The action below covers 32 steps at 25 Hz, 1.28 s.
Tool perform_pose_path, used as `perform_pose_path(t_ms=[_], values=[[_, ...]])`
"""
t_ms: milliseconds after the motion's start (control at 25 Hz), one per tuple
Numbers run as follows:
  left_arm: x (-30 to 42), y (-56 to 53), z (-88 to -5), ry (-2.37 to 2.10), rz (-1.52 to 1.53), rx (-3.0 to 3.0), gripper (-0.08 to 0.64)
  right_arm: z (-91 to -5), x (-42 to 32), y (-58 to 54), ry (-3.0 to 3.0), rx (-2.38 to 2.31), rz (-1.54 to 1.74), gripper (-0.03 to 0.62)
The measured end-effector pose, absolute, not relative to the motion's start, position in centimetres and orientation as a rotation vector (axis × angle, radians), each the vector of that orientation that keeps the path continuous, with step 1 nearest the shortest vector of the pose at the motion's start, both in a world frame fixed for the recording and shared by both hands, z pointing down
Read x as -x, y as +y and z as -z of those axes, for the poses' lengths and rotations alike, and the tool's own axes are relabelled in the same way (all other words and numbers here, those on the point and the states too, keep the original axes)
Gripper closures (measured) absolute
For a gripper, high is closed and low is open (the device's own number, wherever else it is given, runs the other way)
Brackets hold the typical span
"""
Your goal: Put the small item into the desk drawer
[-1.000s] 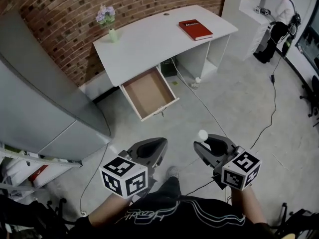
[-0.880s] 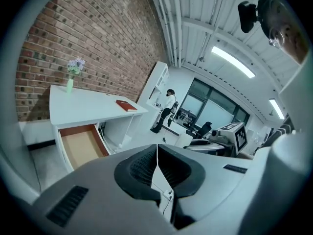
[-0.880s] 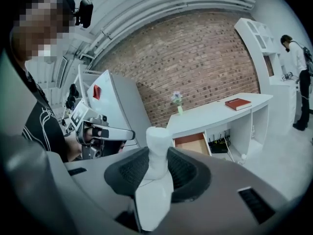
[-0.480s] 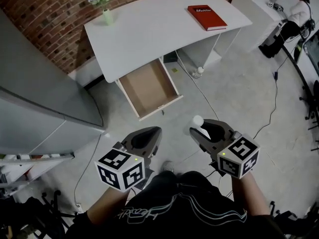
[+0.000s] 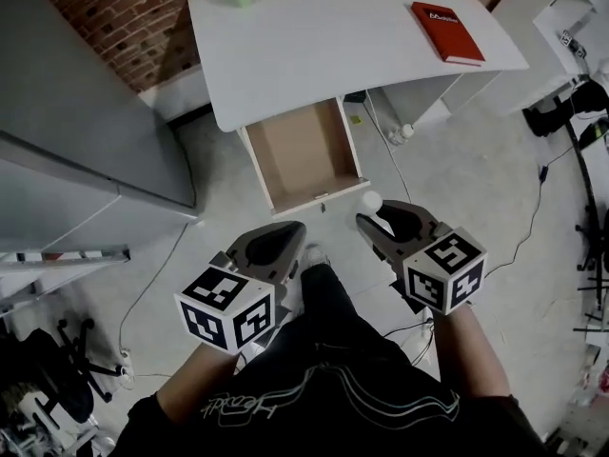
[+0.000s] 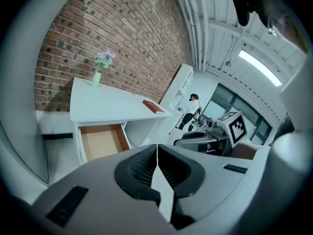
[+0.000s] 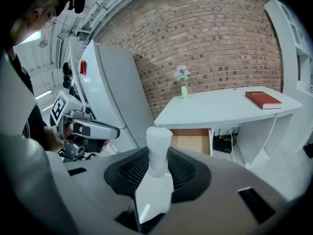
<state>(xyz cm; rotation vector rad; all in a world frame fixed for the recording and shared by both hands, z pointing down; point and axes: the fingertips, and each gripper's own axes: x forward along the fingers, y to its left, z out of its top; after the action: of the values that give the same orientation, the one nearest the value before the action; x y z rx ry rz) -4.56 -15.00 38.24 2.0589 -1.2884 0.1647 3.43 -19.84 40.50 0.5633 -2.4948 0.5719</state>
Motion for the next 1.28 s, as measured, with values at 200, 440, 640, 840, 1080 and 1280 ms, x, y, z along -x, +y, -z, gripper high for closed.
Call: perform_pose_path(t_ms=[200, 440, 640, 840, 1080, 1280], values=[[7.0, -18.7, -39.4, -1.332, -0.160, -2.001, 0.535, -43.8, 0.3, -24.6, -2.457, -0.471, -0.553, 0.462], [9.8, -23.5, -41.7, -1.372, -0.147, -1.945, 0.535, -47.7, 3.8, -29.7, -2.409, -0.402, -0.544, 0.462], [11.5, -25.6, -44.5, -1.402, -0.131, -1.872, 0.535, -51.9, 6.1, -32.7, -2.358, -0.352, -0.536, 0.462], [13.2, -27.0, -47.4, -1.421, -0.151, -1.805, 0.535, -56.4, 8.1, -35.0, -2.300, -0.309, -0.540, 0.462], [14.5, -28.0, -50.8, -1.437, -0.167, -1.746, 0.535, -62.4, 9.4, -36.6, -2.223, -0.278, -0.571, 0.462], [15.5, -28.7, -53.2, -1.444, -0.160, -1.708, 0.535, -67.3, 10.5, -37.5, -2.158, -0.255, -0.566, 0.462]])
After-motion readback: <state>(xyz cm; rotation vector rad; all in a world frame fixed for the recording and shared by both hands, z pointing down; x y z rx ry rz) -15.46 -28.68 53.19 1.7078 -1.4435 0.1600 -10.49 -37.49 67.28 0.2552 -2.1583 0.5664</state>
